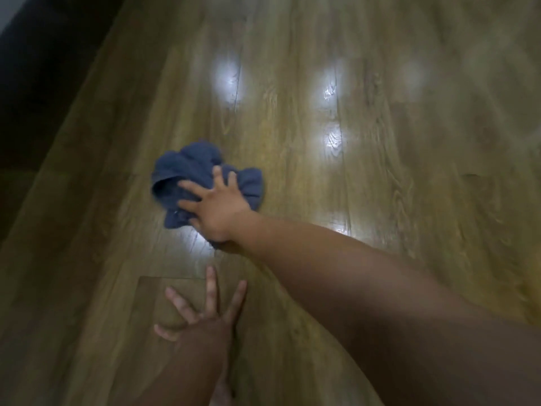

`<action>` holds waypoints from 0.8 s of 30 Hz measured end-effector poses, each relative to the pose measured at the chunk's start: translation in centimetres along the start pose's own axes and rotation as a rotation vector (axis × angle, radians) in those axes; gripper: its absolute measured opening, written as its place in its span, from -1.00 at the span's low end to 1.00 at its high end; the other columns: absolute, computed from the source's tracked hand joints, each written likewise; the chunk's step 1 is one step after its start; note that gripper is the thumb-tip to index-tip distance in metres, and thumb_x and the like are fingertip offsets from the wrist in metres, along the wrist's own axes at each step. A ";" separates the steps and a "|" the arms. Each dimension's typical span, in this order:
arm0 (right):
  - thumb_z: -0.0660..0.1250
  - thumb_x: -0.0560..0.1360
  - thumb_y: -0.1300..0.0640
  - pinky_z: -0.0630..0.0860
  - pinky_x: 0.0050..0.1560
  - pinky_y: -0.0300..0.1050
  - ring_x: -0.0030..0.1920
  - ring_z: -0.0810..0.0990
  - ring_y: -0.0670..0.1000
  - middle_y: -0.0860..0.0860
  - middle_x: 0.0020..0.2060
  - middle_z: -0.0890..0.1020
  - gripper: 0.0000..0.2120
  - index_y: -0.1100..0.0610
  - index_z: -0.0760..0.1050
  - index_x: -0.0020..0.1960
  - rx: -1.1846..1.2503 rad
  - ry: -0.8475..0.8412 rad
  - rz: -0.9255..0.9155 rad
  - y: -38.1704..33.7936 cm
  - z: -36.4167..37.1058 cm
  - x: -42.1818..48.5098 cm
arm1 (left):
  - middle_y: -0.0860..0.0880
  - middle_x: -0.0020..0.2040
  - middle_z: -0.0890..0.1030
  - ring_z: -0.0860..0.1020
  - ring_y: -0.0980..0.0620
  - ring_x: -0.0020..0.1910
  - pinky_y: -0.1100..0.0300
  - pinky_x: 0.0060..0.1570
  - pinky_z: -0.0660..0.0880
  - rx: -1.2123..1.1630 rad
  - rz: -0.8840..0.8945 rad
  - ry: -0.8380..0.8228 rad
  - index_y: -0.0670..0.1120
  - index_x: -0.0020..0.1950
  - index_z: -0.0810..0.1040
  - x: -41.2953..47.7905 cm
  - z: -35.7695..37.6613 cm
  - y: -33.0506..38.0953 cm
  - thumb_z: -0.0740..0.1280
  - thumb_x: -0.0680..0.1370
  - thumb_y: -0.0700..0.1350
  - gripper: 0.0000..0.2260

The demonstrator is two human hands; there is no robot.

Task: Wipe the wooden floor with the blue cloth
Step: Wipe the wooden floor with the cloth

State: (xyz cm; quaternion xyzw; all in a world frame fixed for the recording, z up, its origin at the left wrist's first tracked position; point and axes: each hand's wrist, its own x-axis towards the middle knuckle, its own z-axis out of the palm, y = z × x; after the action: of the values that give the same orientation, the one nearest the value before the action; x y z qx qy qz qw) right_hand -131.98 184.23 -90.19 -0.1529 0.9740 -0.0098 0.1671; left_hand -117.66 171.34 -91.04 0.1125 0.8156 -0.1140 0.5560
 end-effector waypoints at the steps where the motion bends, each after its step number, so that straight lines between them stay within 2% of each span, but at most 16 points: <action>1: 0.04 0.64 -0.22 -0.01 0.41 0.50 0.53 -0.09 0.47 -0.16 0.62 -0.03 -0.55 -0.26 0.22 0.52 -0.041 -0.032 -0.106 -0.4 -0.5 1.1 | 0.04 0.13 -0.85 -0.75 -0.53 -0.02 -0.70 0.02 -0.13 0.007 -0.009 0.022 0.55 -0.08 -0.69 0.3 0.1 0.0 0.52 0.44 -0.02 0.23; 2: 0.05 0.63 -0.23 0.04 0.41 0.46 0.53 -0.06 0.43 -0.19 0.62 -0.05 -0.54 -0.30 0.20 0.52 -0.067 -0.046 -0.160 0.2 -1.0 1.8 | 0.03 0.14 -0.84 -0.74 -0.54 0.01 -0.68 0.04 -0.11 0.012 -0.008 0.052 0.53 -0.08 -0.71 0.5 0.1 0.0 0.45 0.51 -0.03 0.17; 4: 0.08 0.61 -0.24 0.12 0.40 0.37 0.52 0.00 0.39 -0.23 0.61 -0.07 -0.53 -0.34 0.18 0.52 -0.051 -0.012 -0.117 3.3 -1.2 1.8 | 0.01 0.18 -0.83 -0.72 -0.54 0.01 -0.68 0.06 -0.06 0.040 -0.024 0.111 0.50 -0.02 -0.72 0.6 0.5 0.2 0.39 0.55 -0.05 0.13; 6: 0.08 0.60 -0.24 0.14 0.40 0.37 0.52 0.01 0.40 -0.24 0.60 -0.07 -0.54 -0.35 0.19 0.50 0.022 0.035 0.065 7.8 -0.9 0.6 | 0.02 0.20 -0.82 -0.74 -0.52 -0.02 -0.70 0.09 -0.03 0.043 -0.048 0.134 0.50 0.02 -0.71 0.5 0.7 0.2 0.36 0.56 -0.05 0.10; 8: 0.08 0.59 -0.26 0.12 0.41 0.39 0.52 0.01 0.43 -0.23 0.60 -0.08 -0.54 -0.35 0.18 0.49 0.105 0.065 0.274 13.1 -0.1 -1.6 | 0.03 0.18 -0.83 -0.76 -0.49 -0.05 -0.70 0.11 -0.05 0.048 -0.056 0.120 0.51 0.00 -0.71 0.5 0.5 0.1 0.42 0.53 -0.05 0.15; 11: 0.03 0.58 -0.31 0.16 0.40 0.40 0.52 0.05 0.41 -0.25 0.59 -0.12 -0.52 -0.37 0.13 0.49 0.183 0.075 0.525 21.0 1.2 -6.9 | 0.02 0.16 -0.84 -0.69 -0.53 0.11 -0.68 0.16 -0.02 0.064 -0.083 0.098 0.49 0.00 -0.72 0.3 0.1 0.3 0.45 0.51 -0.04 0.18; 15: 0.00 0.58 -0.34 0.15 0.41 0.39 0.52 0.08 0.40 -0.25 0.59 -0.13 -0.52 -0.36 0.08 0.48 0.225 0.080 0.777 28.4 3.8 -14.5 | 0.01 0.16 -0.84 -0.59 -0.55 0.24 -0.67 0.18 0.02 0.062 -0.074 0.108 0.48 0.00 -0.73 0.1 0.1 0.4 0.42 0.52 -0.05 0.16; 19: -0.01 0.59 -0.32 0.12 0.47 0.38 0.54 0.10 0.35 -0.19 0.60 -0.16 -0.47 -0.29 0.04 0.53 0.274 0.053 0.960 31.6 6.2 -21.2 | -0.02 0.14 -0.84 -0.54 -0.56 0.31 -0.64 0.23 0.09 0.080 -0.086 0.151 0.46 0.02 -0.73 -1.0 0.0 0.9 0.45 0.51 -0.11 0.20; 20: -0.02 0.59 -0.33 0.14 0.46 0.37 0.52 0.15 0.35 -0.21 0.60 -0.17 -0.46 -0.28 0.03 0.54 0.275 0.053 1.011 31.7 6.9 -22.8 | -0.03 0.13 -0.85 -0.53 -0.57 0.32 -0.64 0.24 0.10 0.089 -0.078 0.157 0.45 0.03 -0.73 -1.4 -0.1 0.9 0.51 0.46 -0.08 0.25; 22: -0.04 0.58 -0.37 0.18 0.44 0.37 0.48 0.20 0.37 -0.23 0.59 -0.16 -0.45 -0.28 0.04 0.53 0.267 0.073 1.093 30.9 8.1 -25.7 | -0.02 0.11 -0.85 -0.57 -0.57 0.28 -0.67 0.21 0.07 0.082 -0.052 0.143 0.44 0.02 -0.73 -2.3 -0.7 0.8 0.68 0.23 0.00 0.41; 24: -0.07 0.56 -0.38 0.16 0.46 0.37 0.49 0.18 0.37 -0.23 0.58 -0.14 -0.44 -0.27 0.06 0.52 0.266 0.097 1.106 28.9 9.2 -28.3 | -0.03 0.09 -0.86 -0.61 -0.57 0.20 -0.70 0.17 0.03 0.083 -0.020 0.121 0.42 0.07 -0.72 -3.3 -1.3 0.6 0.73 0.08 0.04 0.49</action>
State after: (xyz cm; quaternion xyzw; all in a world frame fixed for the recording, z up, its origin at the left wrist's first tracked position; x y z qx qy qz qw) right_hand -112.11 220.62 -91.79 0.4026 0.9061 -0.0504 0.1202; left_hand -117.48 172.15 -87.56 0.1339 0.8434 -0.1464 0.4994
